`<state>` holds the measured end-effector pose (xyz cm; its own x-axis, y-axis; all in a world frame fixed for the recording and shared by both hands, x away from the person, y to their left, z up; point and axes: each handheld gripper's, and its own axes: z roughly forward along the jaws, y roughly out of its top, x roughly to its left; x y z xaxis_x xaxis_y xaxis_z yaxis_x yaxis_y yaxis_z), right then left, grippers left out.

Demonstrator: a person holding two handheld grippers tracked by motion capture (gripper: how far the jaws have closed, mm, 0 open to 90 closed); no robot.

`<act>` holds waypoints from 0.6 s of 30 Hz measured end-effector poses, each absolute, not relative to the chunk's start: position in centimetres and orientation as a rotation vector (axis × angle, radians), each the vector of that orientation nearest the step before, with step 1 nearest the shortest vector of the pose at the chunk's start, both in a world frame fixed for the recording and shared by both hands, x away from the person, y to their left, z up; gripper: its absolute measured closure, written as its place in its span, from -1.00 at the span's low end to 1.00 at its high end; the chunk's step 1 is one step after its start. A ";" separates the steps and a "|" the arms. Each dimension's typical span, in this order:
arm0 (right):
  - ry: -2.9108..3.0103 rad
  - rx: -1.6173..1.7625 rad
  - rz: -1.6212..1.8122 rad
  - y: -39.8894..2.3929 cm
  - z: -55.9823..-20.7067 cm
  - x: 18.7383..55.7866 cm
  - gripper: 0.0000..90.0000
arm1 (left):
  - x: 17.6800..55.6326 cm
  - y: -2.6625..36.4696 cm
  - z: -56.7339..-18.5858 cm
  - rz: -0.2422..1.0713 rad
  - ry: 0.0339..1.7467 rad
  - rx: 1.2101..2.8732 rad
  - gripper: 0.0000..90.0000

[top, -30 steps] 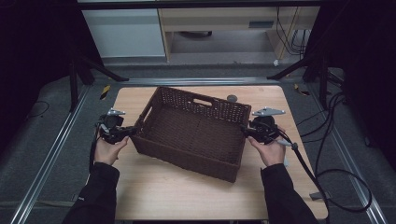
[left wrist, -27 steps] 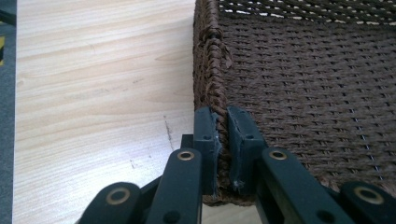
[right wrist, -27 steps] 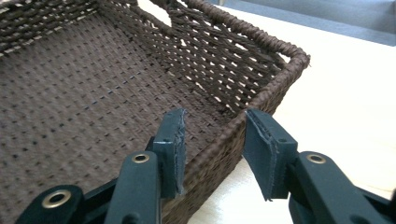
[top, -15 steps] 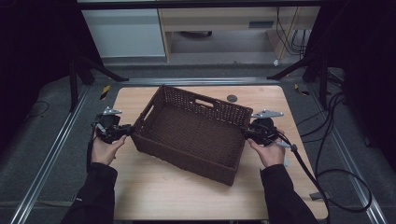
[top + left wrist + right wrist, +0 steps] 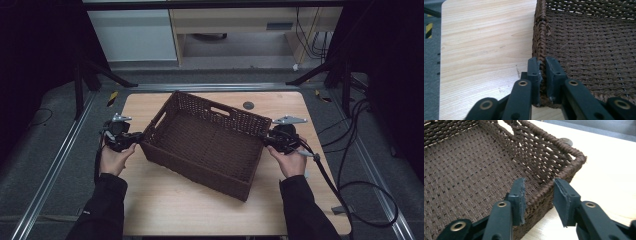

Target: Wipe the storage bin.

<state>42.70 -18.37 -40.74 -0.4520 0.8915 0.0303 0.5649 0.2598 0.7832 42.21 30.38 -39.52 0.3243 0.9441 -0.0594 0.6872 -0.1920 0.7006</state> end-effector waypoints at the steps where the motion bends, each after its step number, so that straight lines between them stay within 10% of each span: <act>1: 2.113 1.322 1.045 -18.3 -40.8 42.6 0.39 | 42.1 30.5 -39.4 0.512 1.435 1.954 0.68; 18: 2.147 1.344 1.028 -18.3 -40.4 41.0 0.38 | 39.4 28.0 -38.3 0.496 1.389 1.939 0.25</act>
<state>40.99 -18.28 -40.35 -0.4546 0.8896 0.0432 0.5914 0.2652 0.7615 39.42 27.98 -38.26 0.3545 0.9313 -0.0840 0.6670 -0.1888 0.7208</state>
